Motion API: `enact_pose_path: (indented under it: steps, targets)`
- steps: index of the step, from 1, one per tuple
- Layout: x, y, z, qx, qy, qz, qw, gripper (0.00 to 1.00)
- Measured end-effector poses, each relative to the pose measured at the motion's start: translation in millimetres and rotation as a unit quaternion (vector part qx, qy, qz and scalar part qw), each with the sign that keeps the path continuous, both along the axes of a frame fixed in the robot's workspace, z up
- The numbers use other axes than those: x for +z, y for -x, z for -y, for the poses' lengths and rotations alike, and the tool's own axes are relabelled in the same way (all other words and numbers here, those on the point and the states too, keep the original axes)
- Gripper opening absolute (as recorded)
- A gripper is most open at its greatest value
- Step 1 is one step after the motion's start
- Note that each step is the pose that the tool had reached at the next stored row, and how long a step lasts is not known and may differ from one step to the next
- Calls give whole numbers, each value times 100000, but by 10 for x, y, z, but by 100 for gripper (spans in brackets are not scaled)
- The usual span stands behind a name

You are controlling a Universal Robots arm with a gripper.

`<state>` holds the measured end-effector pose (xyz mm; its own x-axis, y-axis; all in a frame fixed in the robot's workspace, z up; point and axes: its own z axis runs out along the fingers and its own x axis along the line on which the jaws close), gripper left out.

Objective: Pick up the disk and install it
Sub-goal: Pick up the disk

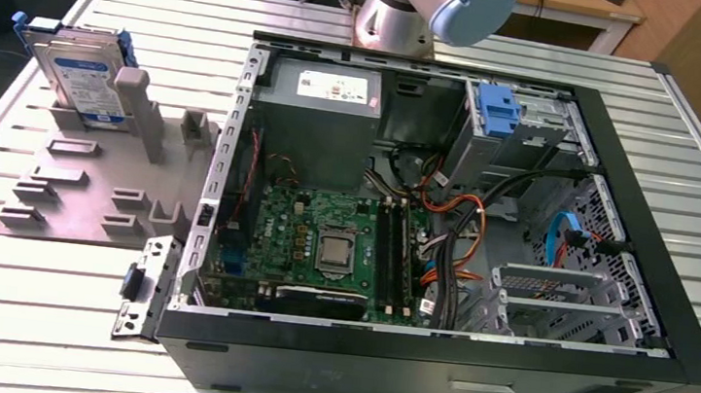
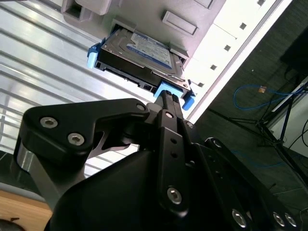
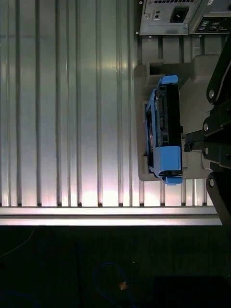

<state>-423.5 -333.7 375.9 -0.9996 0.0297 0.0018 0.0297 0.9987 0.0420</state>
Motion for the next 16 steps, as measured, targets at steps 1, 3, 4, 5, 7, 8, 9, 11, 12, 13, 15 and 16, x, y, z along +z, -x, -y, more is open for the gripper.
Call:
enact_pose_path:
  steps: [1,3,4,5,7,8,9,11,12,13,15,16]
  targets:
    - [0,0,0,91,1,1,100000,11]
    - [0,0,0,380,1,1,99999,11]
    - [0,0,0,553,-2,4,99998,11]
    - [0,0,0,769,-1,4,99997,11]
    - [0,0,0,1377,-1,3,99991,11]
    - [0,0,0,1694,1,0,99986,11]
    - [0,0,0,1995,0,3,99980,11]
    - [0,0,0,2592,0,2,99966,11]
    - [0,0,0,2816,-2,2,99960,11]
    - [0,0,0,2940,1,2,99957,11]
    - [0,0,0,2987,1,-1,99955,11]
    - [0,0,0,2998,0,1,99955,11]
